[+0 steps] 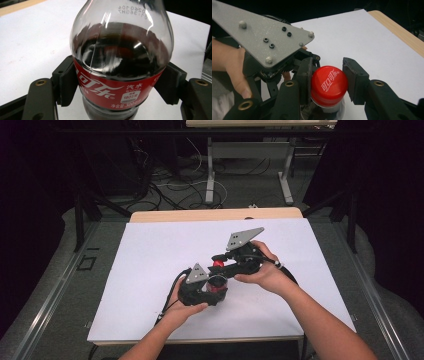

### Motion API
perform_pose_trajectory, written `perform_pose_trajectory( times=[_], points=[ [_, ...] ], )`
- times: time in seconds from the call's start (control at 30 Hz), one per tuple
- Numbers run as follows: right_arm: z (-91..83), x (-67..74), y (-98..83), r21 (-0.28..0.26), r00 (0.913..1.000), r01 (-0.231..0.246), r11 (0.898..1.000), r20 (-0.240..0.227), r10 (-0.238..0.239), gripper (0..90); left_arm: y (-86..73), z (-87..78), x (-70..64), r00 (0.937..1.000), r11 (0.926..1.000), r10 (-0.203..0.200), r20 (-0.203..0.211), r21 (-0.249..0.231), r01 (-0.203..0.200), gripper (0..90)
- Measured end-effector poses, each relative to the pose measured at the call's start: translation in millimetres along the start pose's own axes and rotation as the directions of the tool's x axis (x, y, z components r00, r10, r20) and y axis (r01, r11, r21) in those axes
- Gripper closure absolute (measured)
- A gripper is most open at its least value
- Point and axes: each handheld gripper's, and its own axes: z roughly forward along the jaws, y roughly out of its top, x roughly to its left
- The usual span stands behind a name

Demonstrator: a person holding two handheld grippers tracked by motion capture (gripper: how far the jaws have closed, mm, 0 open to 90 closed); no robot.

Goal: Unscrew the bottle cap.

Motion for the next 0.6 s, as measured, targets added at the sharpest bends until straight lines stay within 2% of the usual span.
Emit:
perform_pose_trajectory(
  times=[0.03,0.07,0.17,0.33,0.47,0.57,0.6],
  points=[
    [0.1,1.3,0.8,0.000,1.0000,0.002,1.000,0.010,-0.002,59.9,0.3,-0.2,-0.5,1.0000,1.0000,-0.007,-0.001,0.002,0.007,29.5],
    [1.1,5.4,1.1,-0.012,0.9986,0.000,1.000,0.052,0.000,49.4,0.6,-0.7,0.1,1.0000,1.0000,-0.003,-0.009,0.004,0.003,29.6],
    [0.2,8.0,1.2,-0.022,0.9975,-0.012,1.000,0.070,0.013,48.8,0.5,-1.5,2.5,0.9997,0.9999,-0.009,-0.024,0.005,0.009,29.7],
    [-3.1,19.1,0.4,-0.059,0.9864,-0.040,0.997,0.157,0.049,48.1,0.1,-3.1,6.7,0.9977,0.9987,-0.050,-0.046,0.006,0.050,29.6],
    [-3.8,25.4,0.4,-0.072,0.9804,-0.063,0.995,0.182,0.075,49.5,0.6,-4.4,8.7,0.9975,0.9989,-0.043,-0.057,0.017,0.044,29.7],
    [-0.8,27.5,0.8,-0.074,0.9773,-0.049,0.996,0.202,0.063,51.9,0.8,-4.4,7.4,0.9981,0.9991,-0.036,-0.050,0.022,0.037,29.8],
    [0.9,28.5,1.2,-0.078,0.9749,-0.057,0.995,0.211,0.072,53.6,1.2,-4.8,6.7,0.9983,0.9988,-0.035,-0.047,0.032,0.036,29.8]
  ],
)
